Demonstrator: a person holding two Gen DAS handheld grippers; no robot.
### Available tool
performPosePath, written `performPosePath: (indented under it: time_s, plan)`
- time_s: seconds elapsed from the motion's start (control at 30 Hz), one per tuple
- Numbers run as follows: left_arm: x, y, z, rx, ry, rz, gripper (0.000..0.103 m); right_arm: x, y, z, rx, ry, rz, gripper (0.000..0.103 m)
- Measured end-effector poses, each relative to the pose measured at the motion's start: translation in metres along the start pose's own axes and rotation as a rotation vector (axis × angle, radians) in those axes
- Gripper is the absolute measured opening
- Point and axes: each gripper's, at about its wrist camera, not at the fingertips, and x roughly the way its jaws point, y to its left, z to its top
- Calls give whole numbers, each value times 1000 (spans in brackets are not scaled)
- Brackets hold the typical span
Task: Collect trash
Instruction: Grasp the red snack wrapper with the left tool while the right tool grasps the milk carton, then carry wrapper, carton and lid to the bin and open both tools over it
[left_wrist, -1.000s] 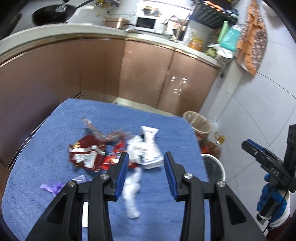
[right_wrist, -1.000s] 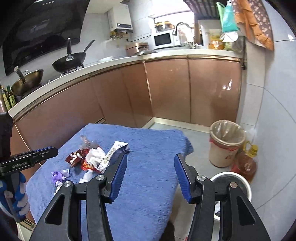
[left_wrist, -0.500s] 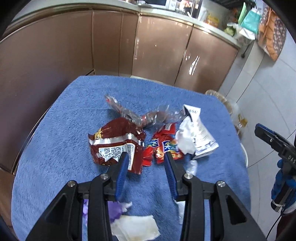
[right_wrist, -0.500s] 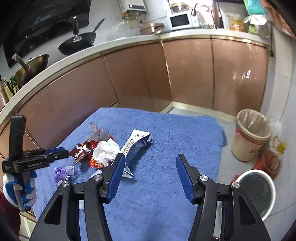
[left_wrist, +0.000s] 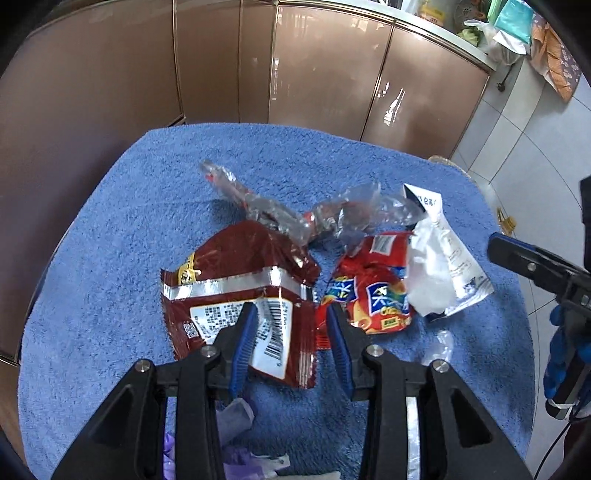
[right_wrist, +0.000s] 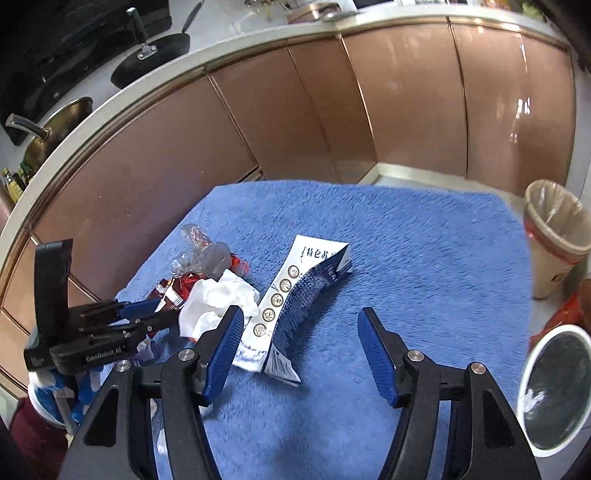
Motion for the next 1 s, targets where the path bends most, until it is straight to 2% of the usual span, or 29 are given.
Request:
performPosePath:
  time_s: [0.23, 0.3, 0.47, 0.8, 0.87, 0.93, 1.0]
  plan:
    - [3, 2, -6, 8, -14, -9, 20, 37, -7, -2, 80, 78, 79, 62]
    - [1, 2, -8, 5, -23, -14, 17, 43, -11, -3, 110, 90, 109, 58]
    - [-7, 8, -9, -14, -43, -27, 15, 53, -21, -8, 181, 97, 177, 48]
    - [-32, 19, -16, -61, -85, -47, 13, 52, -33, -13, 266, 101, 232, 48]
    - [-36, 21, -18, -72, -93, -49, 13, 48, -35, -16, 262, 100, 230, 45]
    - [-39, 23, -19, -82, -99, -49, 12, 44, -37, -18, 265, 98, 246, 28]
    - [-43, 24, -21, -90, -104, -49, 12, 40, -36, -18, 256, 96, 236, 16]
